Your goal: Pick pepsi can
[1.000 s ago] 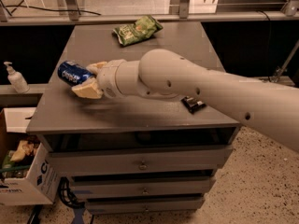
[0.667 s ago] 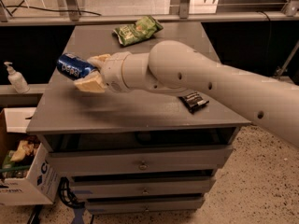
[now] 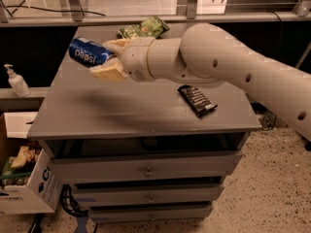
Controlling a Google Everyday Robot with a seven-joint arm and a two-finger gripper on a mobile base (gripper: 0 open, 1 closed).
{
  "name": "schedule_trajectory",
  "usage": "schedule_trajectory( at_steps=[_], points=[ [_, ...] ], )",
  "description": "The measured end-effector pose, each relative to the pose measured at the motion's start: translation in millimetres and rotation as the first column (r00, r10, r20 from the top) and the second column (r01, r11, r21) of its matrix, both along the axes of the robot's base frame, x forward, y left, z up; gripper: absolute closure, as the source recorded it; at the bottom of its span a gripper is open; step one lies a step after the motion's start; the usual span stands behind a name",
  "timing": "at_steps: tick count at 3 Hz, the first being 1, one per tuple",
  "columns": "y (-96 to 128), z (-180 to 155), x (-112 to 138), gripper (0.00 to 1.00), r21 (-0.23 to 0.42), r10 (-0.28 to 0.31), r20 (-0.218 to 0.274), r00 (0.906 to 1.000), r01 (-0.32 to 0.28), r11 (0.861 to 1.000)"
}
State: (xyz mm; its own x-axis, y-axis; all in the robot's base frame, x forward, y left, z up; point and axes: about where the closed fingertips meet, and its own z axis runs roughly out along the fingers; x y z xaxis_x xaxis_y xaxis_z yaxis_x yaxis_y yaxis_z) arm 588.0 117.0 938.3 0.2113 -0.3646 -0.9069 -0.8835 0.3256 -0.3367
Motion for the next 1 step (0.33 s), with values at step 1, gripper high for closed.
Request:
schedule_trajectory(
  at_steps=[1],
  points=[
    [0.1, 0.0, 0.0, 1.0, 0.0, 0.0, 0.0, 1.0, 0.0, 1.0]
  ],
)
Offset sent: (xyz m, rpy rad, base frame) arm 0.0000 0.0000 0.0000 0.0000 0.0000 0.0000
